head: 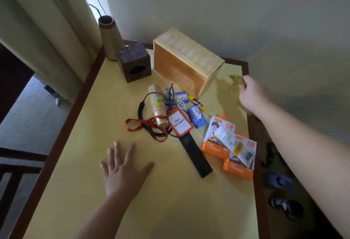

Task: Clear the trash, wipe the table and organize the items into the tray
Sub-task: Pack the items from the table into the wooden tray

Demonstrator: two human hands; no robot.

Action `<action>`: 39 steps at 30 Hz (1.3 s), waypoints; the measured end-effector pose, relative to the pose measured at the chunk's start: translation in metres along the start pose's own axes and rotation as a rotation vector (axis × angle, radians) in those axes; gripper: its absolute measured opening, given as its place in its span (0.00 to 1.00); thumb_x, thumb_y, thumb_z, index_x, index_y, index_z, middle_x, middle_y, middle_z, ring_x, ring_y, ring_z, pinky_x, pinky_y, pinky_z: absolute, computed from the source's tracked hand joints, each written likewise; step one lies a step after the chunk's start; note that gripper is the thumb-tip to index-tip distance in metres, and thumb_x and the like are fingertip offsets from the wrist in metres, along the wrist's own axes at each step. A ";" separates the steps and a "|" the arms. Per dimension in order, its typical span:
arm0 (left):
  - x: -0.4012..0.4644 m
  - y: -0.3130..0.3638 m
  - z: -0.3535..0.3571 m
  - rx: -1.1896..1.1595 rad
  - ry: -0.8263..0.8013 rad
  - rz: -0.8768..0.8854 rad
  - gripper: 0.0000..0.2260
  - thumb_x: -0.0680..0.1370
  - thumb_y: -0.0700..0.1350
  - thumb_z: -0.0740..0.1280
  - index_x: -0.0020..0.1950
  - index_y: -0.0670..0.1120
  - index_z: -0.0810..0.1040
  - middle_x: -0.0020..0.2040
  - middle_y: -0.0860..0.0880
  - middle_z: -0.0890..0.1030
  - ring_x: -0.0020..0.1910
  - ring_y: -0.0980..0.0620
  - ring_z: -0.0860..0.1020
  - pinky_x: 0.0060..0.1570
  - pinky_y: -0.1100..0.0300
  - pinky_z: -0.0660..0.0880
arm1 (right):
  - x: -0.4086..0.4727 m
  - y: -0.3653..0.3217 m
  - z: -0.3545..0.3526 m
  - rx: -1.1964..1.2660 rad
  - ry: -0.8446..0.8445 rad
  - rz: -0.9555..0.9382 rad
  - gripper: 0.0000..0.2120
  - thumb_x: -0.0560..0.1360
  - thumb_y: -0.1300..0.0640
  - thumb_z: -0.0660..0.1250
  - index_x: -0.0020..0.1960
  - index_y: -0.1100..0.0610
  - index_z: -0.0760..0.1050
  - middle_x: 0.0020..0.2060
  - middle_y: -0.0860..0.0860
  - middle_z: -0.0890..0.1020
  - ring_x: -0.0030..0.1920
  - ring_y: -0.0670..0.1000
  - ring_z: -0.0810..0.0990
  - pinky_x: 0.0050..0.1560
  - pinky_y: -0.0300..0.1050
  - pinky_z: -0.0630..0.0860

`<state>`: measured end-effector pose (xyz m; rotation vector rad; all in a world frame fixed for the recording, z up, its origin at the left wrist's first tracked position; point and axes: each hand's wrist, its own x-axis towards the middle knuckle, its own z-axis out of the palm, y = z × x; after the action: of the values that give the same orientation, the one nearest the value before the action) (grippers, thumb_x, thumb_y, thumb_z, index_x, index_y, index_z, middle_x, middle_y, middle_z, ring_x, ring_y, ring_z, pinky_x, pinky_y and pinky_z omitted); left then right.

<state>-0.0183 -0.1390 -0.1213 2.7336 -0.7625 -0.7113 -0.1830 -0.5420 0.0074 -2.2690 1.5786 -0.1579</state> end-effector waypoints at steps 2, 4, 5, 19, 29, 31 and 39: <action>0.001 0.002 -0.002 0.004 -0.009 -0.009 0.48 0.68 0.85 0.52 0.84 0.66 0.47 0.85 0.53 0.34 0.83 0.49 0.32 0.81 0.42 0.36 | 0.032 -0.006 -0.008 -0.083 -0.018 -0.004 0.23 0.85 0.51 0.60 0.79 0.54 0.64 0.69 0.61 0.77 0.67 0.66 0.75 0.61 0.54 0.73; 0.001 0.004 -0.003 0.018 -0.014 -0.014 0.48 0.67 0.85 0.51 0.84 0.66 0.46 0.85 0.52 0.34 0.83 0.48 0.33 0.81 0.42 0.38 | 0.054 -0.012 -0.014 -0.186 -0.018 0.033 0.34 0.83 0.45 0.63 0.83 0.52 0.53 0.75 0.61 0.71 0.73 0.66 0.69 0.70 0.59 0.70; 0.001 0.004 -0.003 0.025 -0.015 -0.014 0.48 0.67 0.85 0.50 0.84 0.66 0.45 0.85 0.52 0.34 0.83 0.48 0.33 0.81 0.41 0.38 | 0.060 -0.013 -0.015 -0.215 -0.031 0.061 0.37 0.83 0.44 0.63 0.84 0.53 0.48 0.77 0.62 0.68 0.75 0.67 0.66 0.72 0.61 0.69; 0.095 0.131 -0.131 -0.327 0.390 0.253 0.18 0.78 0.55 0.71 0.66 0.52 0.74 0.61 0.49 0.75 0.60 0.48 0.71 0.61 0.53 0.70 | -0.035 -0.080 0.021 0.871 -0.113 0.273 0.46 0.77 0.28 0.60 0.85 0.49 0.46 0.84 0.50 0.55 0.81 0.57 0.59 0.76 0.60 0.61; 0.245 0.239 -0.202 0.153 0.140 0.389 0.50 0.77 0.55 0.74 0.86 0.52 0.42 0.84 0.46 0.59 0.83 0.43 0.56 0.79 0.45 0.61 | -0.020 -0.109 0.037 0.659 -0.221 0.260 0.59 0.75 0.39 0.73 0.82 0.49 0.29 0.84 0.52 0.48 0.79 0.59 0.64 0.70 0.53 0.71; 0.265 0.244 -0.202 0.182 0.039 0.327 0.47 0.78 0.58 0.73 0.86 0.49 0.46 0.83 0.44 0.61 0.83 0.42 0.57 0.79 0.44 0.61 | -0.014 -0.114 0.038 0.631 -0.201 0.245 0.53 0.79 0.41 0.69 0.83 0.51 0.31 0.84 0.53 0.50 0.78 0.59 0.67 0.65 0.49 0.74; 0.258 0.253 -0.215 -0.183 0.202 0.430 0.14 0.80 0.45 0.65 0.66 0.47 0.77 0.56 0.46 0.82 0.55 0.42 0.79 0.52 0.52 0.77 | 0.001 -0.113 0.023 0.742 0.013 0.281 0.30 0.86 0.54 0.59 0.84 0.41 0.51 0.75 0.47 0.73 0.65 0.54 0.78 0.56 0.50 0.80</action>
<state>0.1745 -0.4733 0.0446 2.3184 -1.1229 -0.3831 -0.0764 -0.5033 0.0263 -1.4699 1.4923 -0.5744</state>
